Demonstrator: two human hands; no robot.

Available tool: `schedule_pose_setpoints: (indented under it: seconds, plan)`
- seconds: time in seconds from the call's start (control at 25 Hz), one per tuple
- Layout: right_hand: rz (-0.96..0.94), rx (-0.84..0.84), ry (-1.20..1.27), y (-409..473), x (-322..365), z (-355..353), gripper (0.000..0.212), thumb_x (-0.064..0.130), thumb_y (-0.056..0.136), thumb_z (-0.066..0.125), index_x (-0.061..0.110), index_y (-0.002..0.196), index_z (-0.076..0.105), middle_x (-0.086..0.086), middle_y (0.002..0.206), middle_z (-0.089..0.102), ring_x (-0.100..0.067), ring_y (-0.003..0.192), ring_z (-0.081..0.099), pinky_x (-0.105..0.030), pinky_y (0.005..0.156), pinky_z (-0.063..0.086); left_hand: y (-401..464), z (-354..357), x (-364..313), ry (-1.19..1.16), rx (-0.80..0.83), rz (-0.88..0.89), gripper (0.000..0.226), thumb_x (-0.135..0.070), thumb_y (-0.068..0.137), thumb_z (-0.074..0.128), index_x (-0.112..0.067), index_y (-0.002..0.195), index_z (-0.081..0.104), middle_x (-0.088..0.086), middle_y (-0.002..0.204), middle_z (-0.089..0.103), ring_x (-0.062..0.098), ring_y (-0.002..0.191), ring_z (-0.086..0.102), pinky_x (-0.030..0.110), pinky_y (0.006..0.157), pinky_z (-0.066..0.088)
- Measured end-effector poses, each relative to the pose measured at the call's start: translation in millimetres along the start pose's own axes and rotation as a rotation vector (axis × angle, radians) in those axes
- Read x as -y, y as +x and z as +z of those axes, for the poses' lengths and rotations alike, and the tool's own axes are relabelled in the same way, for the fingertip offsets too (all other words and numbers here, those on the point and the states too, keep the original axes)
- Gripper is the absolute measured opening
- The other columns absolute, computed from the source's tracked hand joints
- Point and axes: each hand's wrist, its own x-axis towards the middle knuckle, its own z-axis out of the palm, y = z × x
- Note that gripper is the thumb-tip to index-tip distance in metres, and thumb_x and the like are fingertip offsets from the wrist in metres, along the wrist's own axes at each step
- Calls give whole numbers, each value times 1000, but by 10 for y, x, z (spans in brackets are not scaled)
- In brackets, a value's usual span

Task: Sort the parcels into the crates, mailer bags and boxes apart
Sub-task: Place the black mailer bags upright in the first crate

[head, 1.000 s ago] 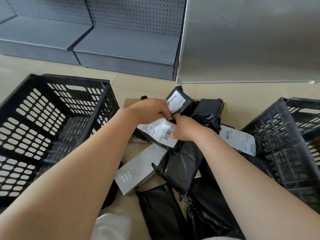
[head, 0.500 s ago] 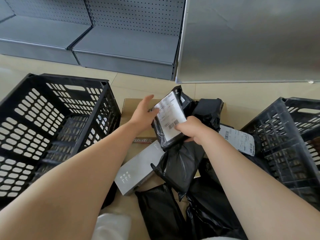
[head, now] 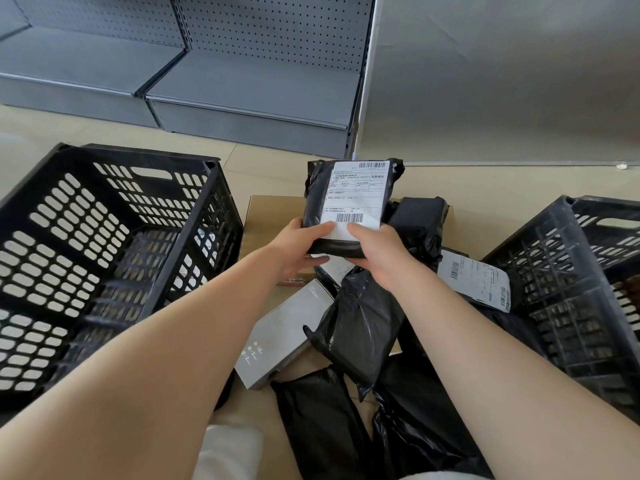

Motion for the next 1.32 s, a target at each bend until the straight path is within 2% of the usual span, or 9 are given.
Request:
schedule_pose_setpoints:
  seconds: [0.12,0.32,0.48,0.6,0.8,0.96,1.12,1.24,1.32]
  plan:
    - [-32,-37,-81,-95,-70,157,35,26,93,63,14,125,56,-2,113,67,-17,96,69,-29,73,61,-22,-138,-33,-47,-2,55,42,-18,90,70,-11,128,52,11,122,65,26,109,66,46,91,56]
    - [-71,62,-151,-201,-57,309,43,48,93,62,22,127,55,2,118,65,-17,102,68,-37,90,60,-109,-420,-230,-137,5,97,28,-11,96,60,-8,124,57,12,119,67,26,110,65,45,93,55]
    - [-71,83,-125,-276,7,469,53,54,94,58,22,135,48,0,118,64,-18,97,70,-36,87,60,-115,-498,-313,-133,-105,194,23,-14,97,58,-12,120,60,10,118,68,25,109,65,44,93,55]
    - [-65,83,-135,-345,6,556,47,55,96,55,22,129,48,-4,114,65,-19,97,68,-34,84,60,-161,-547,-445,-104,-207,288,23,-16,97,59,-13,120,61,6,112,71,22,104,68,39,87,59]
    - [-154,185,-234,-456,38,777,53,58,96,53,23,136,47,-1,100,65,-12,80,62,-35,86,59,-472,-1015,-862,-98,-303,424,15,-16,97,58,-18,112,59,0,110,69,17,100,68,30,80,59]
    - [-181,284,-210,-628,-83,1161,32,61,99,43,35,115,51,-1,107,64,-14,89,62,-39,92,58,-628,-1751,-1020,-150,-341,423,17,-13,98,57,-17,113,61,2,115,67,18,103,66,36,81,59]
    - [-221,351,-286,-736,-213,1704,56,55,102,44,23,147,36,6,120,59,-10,97,57,-27,80,45,-680,-2435,-920,-148,-411,379,17,-14,99,54,-20,114,61,2,115,68,15,102,68,39,83,57]
    - [-220,356,-326,-689,-329,2036,75,57,98,49,21,157,21,-2,152,41,-19,133,47,-31,104,37,-679,-2904,-696,-97,-462,278,16,-16,101,51,-22,112,60,1,117,66,13,102,66,39,88,53]
    - [-215,417,-365,-666,-384,2142,84,58,96,53,26,160,10,-2,164,24,-21,145,35,-31,108,30,-632,-3141,-519,-45,-546,191,21,-15,101,51,-16,121,57,5,121,63,16,105,63,37,85,52]
